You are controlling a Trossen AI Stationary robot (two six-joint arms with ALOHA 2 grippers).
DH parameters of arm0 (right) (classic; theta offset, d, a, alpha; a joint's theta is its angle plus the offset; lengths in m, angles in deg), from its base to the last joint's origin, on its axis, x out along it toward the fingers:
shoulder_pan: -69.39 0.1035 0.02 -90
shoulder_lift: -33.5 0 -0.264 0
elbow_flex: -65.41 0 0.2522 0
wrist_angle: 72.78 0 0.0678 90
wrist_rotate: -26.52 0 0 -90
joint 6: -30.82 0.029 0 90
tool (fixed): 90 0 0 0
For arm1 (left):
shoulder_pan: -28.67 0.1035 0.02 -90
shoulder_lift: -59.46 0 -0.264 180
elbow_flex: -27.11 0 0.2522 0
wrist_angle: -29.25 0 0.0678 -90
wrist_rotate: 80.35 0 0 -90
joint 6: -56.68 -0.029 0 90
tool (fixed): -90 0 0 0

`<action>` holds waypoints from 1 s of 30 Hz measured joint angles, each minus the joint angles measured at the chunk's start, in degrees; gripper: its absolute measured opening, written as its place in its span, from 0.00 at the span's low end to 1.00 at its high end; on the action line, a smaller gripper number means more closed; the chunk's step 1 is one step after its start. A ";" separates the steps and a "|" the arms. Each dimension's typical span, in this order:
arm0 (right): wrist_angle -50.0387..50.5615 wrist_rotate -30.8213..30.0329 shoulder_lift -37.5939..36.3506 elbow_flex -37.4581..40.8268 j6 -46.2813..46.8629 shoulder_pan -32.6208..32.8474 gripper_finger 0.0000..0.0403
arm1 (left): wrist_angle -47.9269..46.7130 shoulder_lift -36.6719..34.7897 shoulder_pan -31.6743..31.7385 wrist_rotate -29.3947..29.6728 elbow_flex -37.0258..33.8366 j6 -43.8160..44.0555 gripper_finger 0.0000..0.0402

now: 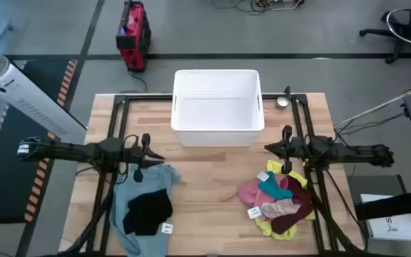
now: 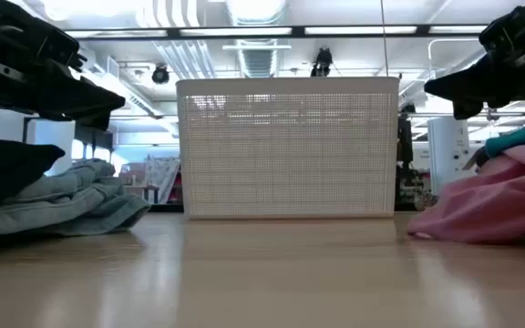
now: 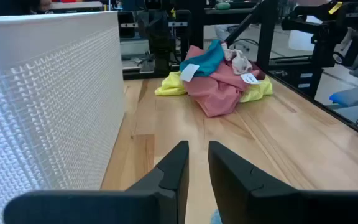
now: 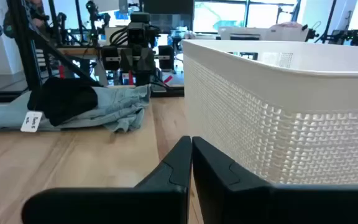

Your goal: Sort clothes

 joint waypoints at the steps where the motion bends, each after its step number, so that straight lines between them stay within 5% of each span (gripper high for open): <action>1: 0.00 -0.01 0.00 0.00 0.00 0.00 0.00 | 0.02 0.00 0.02 0.00 0.00 0.00 0.12; 30: 0.00 0.01 0.00 0.00 -0.02 0.02 0.00 | 3.42 -0.01 0.00 0.02 0.00 -2.86 0.12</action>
